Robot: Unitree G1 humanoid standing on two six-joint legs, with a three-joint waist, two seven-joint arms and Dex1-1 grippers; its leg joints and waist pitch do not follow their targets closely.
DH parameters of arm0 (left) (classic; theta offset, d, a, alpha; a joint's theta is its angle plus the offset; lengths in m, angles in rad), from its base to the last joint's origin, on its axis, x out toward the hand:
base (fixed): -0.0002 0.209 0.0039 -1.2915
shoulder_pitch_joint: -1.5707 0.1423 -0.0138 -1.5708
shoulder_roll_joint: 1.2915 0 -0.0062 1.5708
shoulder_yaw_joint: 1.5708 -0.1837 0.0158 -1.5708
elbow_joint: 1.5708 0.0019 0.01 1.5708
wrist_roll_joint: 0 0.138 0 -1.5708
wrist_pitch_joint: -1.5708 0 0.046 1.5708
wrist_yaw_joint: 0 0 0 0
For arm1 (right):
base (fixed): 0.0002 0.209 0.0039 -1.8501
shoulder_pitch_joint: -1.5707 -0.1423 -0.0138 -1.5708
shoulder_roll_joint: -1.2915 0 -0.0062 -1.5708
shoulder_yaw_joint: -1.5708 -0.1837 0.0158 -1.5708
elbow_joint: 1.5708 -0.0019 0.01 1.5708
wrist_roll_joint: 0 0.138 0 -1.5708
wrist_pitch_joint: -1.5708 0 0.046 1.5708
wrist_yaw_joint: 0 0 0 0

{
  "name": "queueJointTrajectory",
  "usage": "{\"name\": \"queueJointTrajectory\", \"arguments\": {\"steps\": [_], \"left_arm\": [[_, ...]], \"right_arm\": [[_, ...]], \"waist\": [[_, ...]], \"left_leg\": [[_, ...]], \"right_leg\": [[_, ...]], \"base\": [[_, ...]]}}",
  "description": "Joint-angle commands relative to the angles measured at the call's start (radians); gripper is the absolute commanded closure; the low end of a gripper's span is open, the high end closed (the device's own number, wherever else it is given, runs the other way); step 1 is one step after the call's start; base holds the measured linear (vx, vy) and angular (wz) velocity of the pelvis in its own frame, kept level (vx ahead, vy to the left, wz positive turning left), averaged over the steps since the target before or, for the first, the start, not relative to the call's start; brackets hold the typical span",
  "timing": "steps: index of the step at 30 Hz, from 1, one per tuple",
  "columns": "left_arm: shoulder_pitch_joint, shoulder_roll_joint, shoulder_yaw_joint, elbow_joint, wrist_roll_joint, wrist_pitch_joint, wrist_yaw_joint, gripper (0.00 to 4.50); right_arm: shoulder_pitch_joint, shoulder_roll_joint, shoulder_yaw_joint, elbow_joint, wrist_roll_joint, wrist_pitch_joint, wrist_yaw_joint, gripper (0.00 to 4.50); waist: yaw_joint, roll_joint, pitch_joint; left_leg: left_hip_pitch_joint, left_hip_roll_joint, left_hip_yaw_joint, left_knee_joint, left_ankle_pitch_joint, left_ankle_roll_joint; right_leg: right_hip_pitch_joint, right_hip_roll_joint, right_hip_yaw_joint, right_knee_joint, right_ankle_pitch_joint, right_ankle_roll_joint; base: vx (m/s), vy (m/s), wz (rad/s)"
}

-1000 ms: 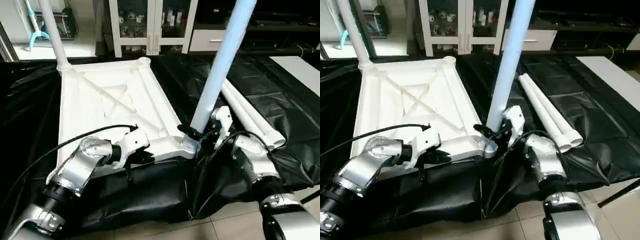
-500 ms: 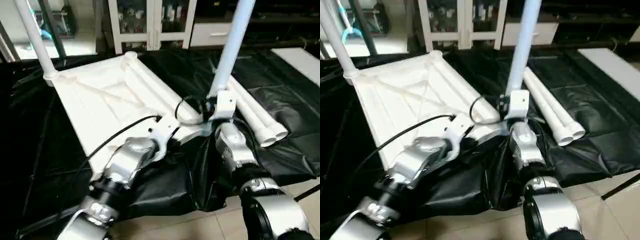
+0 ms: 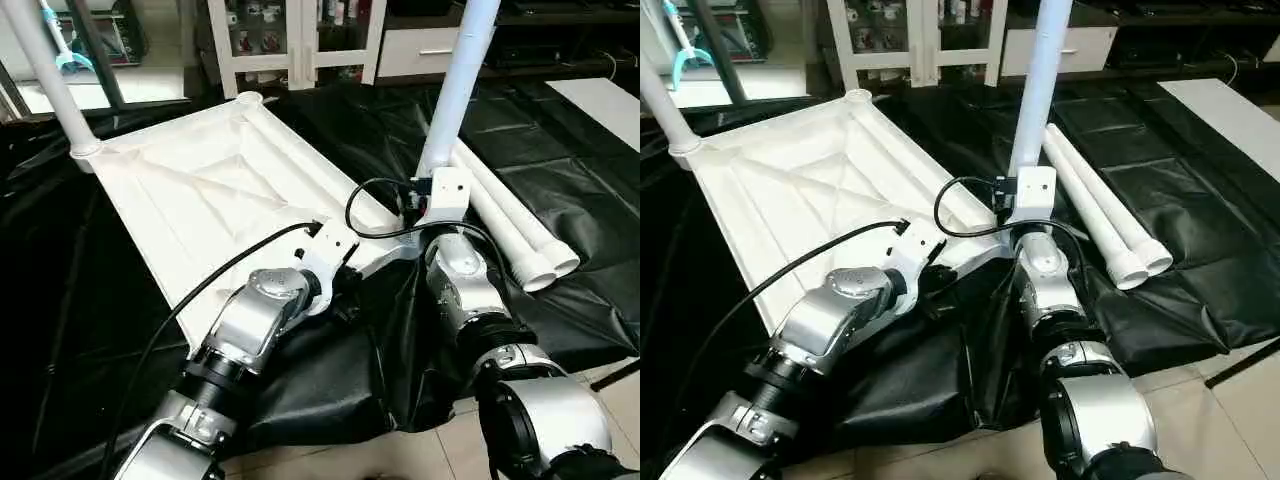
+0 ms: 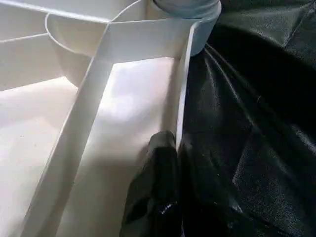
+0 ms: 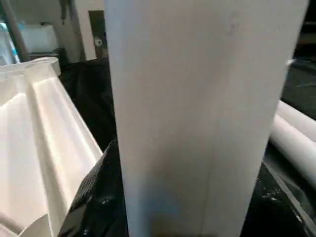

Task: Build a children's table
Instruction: Insert table leg to table base

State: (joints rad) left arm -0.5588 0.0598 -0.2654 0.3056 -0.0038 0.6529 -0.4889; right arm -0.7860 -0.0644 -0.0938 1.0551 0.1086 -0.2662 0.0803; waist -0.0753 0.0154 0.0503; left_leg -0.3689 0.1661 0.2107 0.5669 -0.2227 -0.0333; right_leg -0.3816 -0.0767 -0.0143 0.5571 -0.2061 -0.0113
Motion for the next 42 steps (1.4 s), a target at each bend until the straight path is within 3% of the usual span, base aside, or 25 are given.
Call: {"name": "queueJointTrajectory", "arguments": {"steps": [1,3,4,6,8,9,10,11,12,13,15,18,21,24,25,28,30,34,39,42], "left_arm": [[-0.021,0.032,0.093,0.032,0.041,-0.041,0.093,4.50],[-0.017,0.051,0.090,0.029,0.032,-0.048,0.083,4.50],[-0.016,0.056,0.090,0.028,0.030,-0.048,0.077,4.50],[-0.011,0.067,0.087,0.025,0.025,-0.050,0.066,4.50],[-0.002,0.077,0.082,0.015,0.020,-0.046,0.051,4.50],[0.004,0.080,0.082,0.007,0.020,-0.044,0.050,4.50],[0.008,0.082,0.082,0.002,0.018,-0.043,0.051,4.50],[0.014,0.086,0.080,-0.007,0.015,-0.041,0.047,4.50],[0.018,0.089,0.079,-0.014,0.014,-0.039,0.045,4.50],[0.026,0.095,0.077,-0.024,0.011,-0.036,0.041,4.50],[0.028,0.101,0.074,-0.027,0.007,-0.036,0.037,4.50],[0.033,0.113,0.068,-0.029,0.006,-0.054,0.021,4.50],[0.044,0.131,0.057,-0.032,0.004,-0.108,-0.019,4.50],[0.060,0.157,0.034,-0.038,0.008,-0.137,-0.061,4.50],[0.072,0.176,0.021,-0.037,0.011,-0.151,-0.082,4.50],[0.086,0.204,0.017,-0.022,0.016,-0.172,-0.099,4.50],[0.089,0.218,0.019,-0.010,0.019,-0.184,-0.107,4.50],[0.095,0.244,0.018,0.007,0.019,-0.227,-0.140,4.50],[0.116,0.285,-0.027,-0.006,0.020,-0.296,-0.228,4.50],[0.133,0.303,-0.065,-0.032,0.021,-0.305,-0.284,4.50]], "right_arm": [[0.104,0.085,0.055,0.110,0.000,0.045,0.147,2.65],[0.102,0.068,0.053,0.093,-0.003,0.018,0.202,2.65],[0.102,0.065,0.048,0.087,0.004,0.014,0.218,2.09],[0.104,0.052,0.046,0.071,0.010,0.001,0.250,1.95],[0.107,0.039,0.045,0.049,0.017,-0.014,0.293,1.74],[0.110,0.033,0.047,0.039,0.017,-0.021,0.306,1.74],[0.111,0.029,0.047,0.034,0.016,-0.028,0.315,1.51],[0.114,0.023,0.048,0.019,0.017,-0.037,0.329,1.47],[0.117,0.018,0.049,0.006,0.020,-0.041,0.341,1.47],[0.123,0.010,0.048,-0.021,0.030,-0.052,0.374,1.39],[0.129,-0.002,0.042,-0.056,0.046,-0.062,0.422,1.39],[0.142,-0.019,0.025,-0.106,0.070,-0.068,0.479,1.39],[0.166,-0.044,0.013,-0.170,0.093,-0.061,0.509,1.39],[0.190,-0.066,0.002,-0.229,0.117,-0.043,0.516,1.39],[0.215,-0.078,-0.002,-0.276,0.130,-0.025,0.536,1.39],[0.276,-0.107,0.001,-0.385,0.156,0.016,0.596,1.09],[0.316,-0.127,0.011,-0.449,0.171,0.055,0.639,1.03],[0.379,-0.171,0.027,-0.547,0.201,0.125,0.693,0.66],[0.384,-0.217,-0.017,-0.581,0.249,0.220,0.698,0.39],[0.376,-0.273,-0.078,-0.583,0.328,0.346,0.741,0.39]], "waist": [[-0.002,0.006,-0.026],[0.000,0.005,-0.028],[0.001,0.006,-0.028],[0.003,0.002,-0.031],[-0.006,0.002,-0.032],[-0.008,0.000,-0.035],[-0.011,-0.003,-0.037],[-0.013,0.001,-0.040],[-0.015,0.002,-0.044],[-0.011,0.001,-0.052],[-0.007,-0.002,-0.051],[0.001,0.000,-0.050],[0.011,0.000,-0.043],[0.017,0.001,-0.044],[0.017,-0.004,-0.045],[0.026,-0.004,-0.041],[0.024,-0.005,-0.042],[0.025,-0.001,-0.040],[0.024,-0.002,-0.043],[0.032,-0.002,-0.044]], "left_leg": [[0.012,0.072,-0.031,-0.083,-0.239,0.042],[0.010,0.072,-0.030,-0.079,-0.196,0.058],[0.010,0.072,-0.029,-0.077,-0.183,0.063],[0.009,0.072,-0.027,-0.071,-0.133,0.090],[-0.010,0.071,-0.032,-0.068,-0.093,0.130],[-0.011,0.073,-0.034,-0.068,-0.078,0.133],[-0.008,0.074,-0.035,-0.064,-0.059,0.146],[0.000,0.072,-0.030,-0.054,-0.026,0.165],[0.001,0.071,-0.029,-0.050,-0.002,0.176],[-0.002,0.070,-0.028,-0.034,0.100,0.225],[-0.005,0.069,-0.027,-0.027,0.147,0.274],[-0.006,0.070,-0.027,-0.021,0.157,0.302],[-0.001,0.074,-0.023,-0.024,0.075,0.278],[0.002,0.073,-0.023,-0.026,0.038,0.247],[0.002,0.073,-0.022,-0.026,0.034,0.242],[0.003,0.072,-0.022,-0.029,-0.011,0.217],[-0.001,0.068,-0.024,-0.029,-0.020,0.203],[0.002,0.068,-0.025,-0.031,-0.054,0.183],[0.003,0.065,-0.024,-0.029,-0.064,0.170],[0.005,0.066,-0.024,-0.028,-0.044,0.174]], "right_leg": [[0.013,-0.058,0.025,-0.055,-0.106,-0.243],[0.016,-0.059,0.026,-0.050,-0.072,-0.251],[0.016,-0.060,0.026,-0.049,-0.057,-0.256],[0.021,-0.061,0.027,-0.042,-0.003,-0.275],[0.035,-0.069,0.025,-0.034,0.035,-0.289],[0.038,-0.071,0.024,-0.032,0.041,-0.290],[0.037,-0.067,0.021,-0.027,0.053,-0.296],[0.032,-0.067,0.023,-0.023,0.093,-0.317],[0.034,-0.067,0.025,-0.018,0.127,-0.330],[0.035,-0.068,0.028,-0.001,0.282,-0.350],[0.034,-0.067,0.026,0.008,0.361,-0.363],[0.031,-0.066,0.024,0.013,0.354,-0.360],[0.023,-0.063,0.024,0.002,0.189,-0.350],[0.021,-0.060,0.026,-0.002,0.109,-0.342],[0.021,-0.059,0.026,-0.002,0.102,-0.343],[0.022,-0.058,0.028,-0.007,0.054,-0.320],[0.025,-0.055,0.027,-0.007,0.038,-0.315],[0.022,-0.055,0.028,-0.013,0.006,-0.303],[0.021,-0.055,0.029,-0.014,-0.008,-0.298],[0.023,-0.053,0.029,-0.010,0.016,-0.300]], "base": [[0.000,0.000,0.00],[0.000,0.000,0.00],[0.000,0.000,0.00],[0.000,0.000,0.00],[0.000,0.000,0.00],[0.000,0.000,0.00],[0.000,0.000,0.00],[0.000,0.000,0.00],[0.000,0.000,0.00],[0.000,0.000,0.00],[0.000,0.000,0.00],[0.000,0.000,0.00],[0.000,0.000,0.00],[0.000,0.000,0.00],[0.000,0.000,0.00],[0.000,0.000,0.00],[0.000,0.000,0.00],[0.000,0.000,0.00],[0.000,0.000,0.00],[0.000,0.000,0.00]]}}
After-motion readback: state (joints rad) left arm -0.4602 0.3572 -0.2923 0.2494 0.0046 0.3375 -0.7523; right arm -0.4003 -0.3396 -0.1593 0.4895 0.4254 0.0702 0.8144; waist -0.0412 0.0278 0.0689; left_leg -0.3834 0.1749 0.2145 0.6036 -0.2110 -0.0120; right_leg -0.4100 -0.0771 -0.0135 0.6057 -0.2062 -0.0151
